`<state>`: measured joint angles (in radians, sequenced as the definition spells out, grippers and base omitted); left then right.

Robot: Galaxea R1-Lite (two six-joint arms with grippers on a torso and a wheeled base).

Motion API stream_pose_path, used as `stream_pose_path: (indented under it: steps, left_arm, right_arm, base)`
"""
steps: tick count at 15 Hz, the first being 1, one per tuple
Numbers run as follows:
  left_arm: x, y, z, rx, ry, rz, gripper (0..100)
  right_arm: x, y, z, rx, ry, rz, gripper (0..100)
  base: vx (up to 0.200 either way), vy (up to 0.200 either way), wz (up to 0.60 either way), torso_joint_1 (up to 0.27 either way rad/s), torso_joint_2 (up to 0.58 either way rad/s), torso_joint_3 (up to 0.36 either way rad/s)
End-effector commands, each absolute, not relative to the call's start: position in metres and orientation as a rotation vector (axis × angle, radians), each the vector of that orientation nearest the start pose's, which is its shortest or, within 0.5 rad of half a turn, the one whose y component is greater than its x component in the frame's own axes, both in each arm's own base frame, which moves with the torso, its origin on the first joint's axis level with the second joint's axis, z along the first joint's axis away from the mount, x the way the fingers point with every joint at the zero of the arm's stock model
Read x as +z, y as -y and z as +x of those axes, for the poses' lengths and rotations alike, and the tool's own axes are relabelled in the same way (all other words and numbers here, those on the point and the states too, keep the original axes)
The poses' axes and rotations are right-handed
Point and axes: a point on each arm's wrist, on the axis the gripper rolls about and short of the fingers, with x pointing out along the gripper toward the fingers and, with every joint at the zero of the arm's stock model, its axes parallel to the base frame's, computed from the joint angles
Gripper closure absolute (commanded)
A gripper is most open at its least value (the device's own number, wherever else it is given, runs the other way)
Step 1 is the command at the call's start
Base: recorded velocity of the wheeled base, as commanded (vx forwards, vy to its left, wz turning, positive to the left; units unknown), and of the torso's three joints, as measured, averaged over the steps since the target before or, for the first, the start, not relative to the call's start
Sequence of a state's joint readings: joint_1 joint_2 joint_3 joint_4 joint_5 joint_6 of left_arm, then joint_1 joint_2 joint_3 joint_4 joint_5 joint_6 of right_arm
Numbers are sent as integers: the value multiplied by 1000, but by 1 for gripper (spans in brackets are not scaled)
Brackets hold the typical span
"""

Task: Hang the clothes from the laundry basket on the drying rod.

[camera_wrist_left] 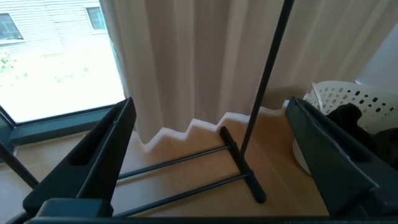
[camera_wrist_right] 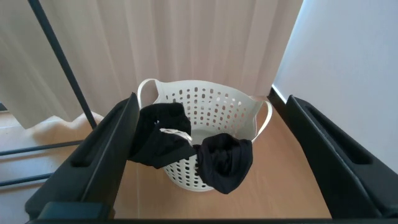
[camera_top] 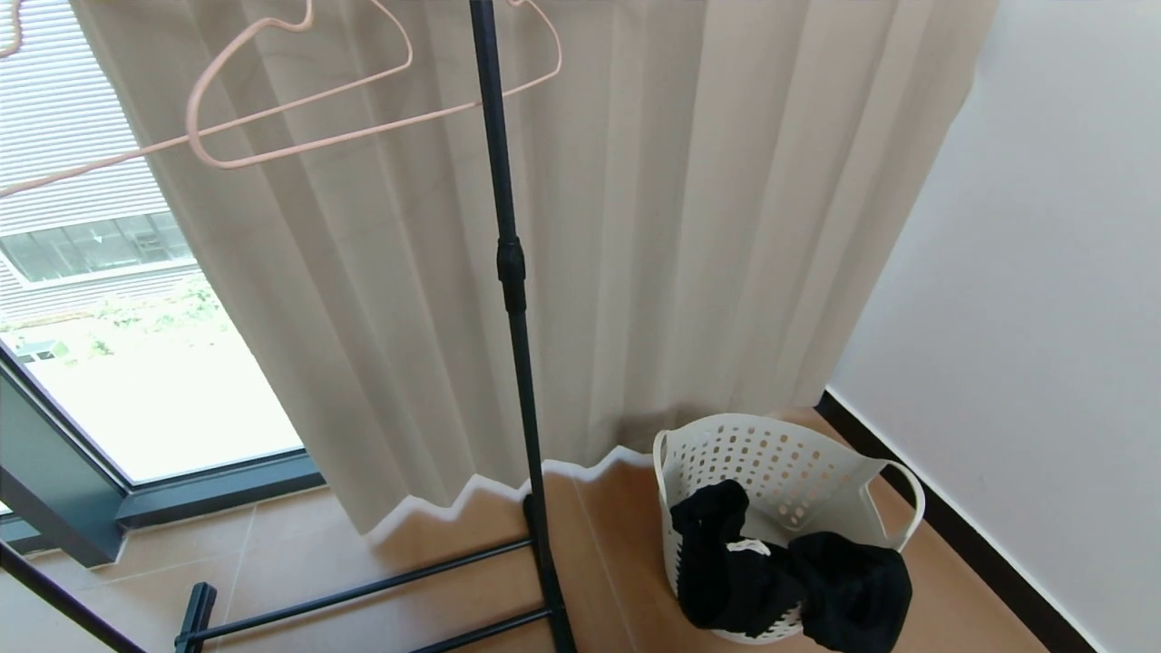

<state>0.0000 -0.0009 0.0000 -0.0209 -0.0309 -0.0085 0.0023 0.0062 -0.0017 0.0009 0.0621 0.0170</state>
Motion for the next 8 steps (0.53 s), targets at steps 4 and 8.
stream_pose_path:
  steps: [4, 8]
  left_arm:
    - [78, 1, -23, -31, 21, -9, 0]
    - [78, 1, -23, -31, 20, -12, 0]
  right_arm:
    - [76, -1, -22, 66, -7, 17, 0]
    - [76, -1, -22, 66, -7, 17, 0]
  base:
    - [0, 0, 0, 0, 0, 0]
    - [0, 0, 0, -1, 1, -15]
